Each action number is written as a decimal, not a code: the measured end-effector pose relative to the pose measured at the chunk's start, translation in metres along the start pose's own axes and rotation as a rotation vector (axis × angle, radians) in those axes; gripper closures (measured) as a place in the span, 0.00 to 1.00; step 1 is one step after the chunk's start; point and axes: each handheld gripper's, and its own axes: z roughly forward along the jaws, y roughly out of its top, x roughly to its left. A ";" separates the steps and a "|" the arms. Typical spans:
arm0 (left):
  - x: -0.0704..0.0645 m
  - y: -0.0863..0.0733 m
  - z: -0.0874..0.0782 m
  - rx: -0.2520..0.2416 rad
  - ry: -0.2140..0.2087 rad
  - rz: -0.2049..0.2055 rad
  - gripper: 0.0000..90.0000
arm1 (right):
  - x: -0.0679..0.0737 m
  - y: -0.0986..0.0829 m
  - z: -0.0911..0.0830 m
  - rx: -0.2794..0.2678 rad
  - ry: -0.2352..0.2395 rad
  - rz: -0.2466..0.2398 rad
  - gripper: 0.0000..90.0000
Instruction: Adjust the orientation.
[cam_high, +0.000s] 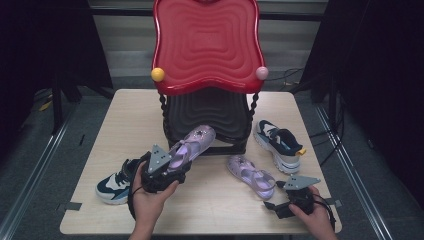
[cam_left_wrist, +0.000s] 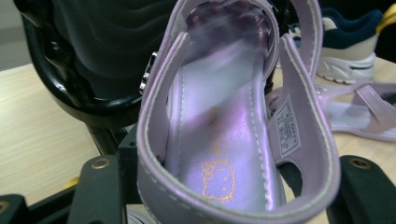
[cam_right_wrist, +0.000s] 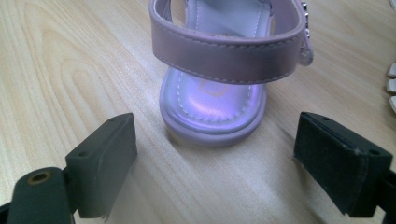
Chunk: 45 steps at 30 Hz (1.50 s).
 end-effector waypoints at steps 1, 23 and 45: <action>0.000 0.001 0.001 -0.004 0.004 -0.005 0.41 | 0.000 0.000 0.000 0.000 0.000 0.000 0.14; -0.003 0.019 0.020 -0.050 0.147 -0.064 0.41 | 0.000 0.000 0.000 0.000 0.001 0.001 0.14; -0.006 0.034 0.043 -0.120 0.233 -0.140 0.41 | 0.000 0.000 0.000 0.002 -0.001 0.002 0.14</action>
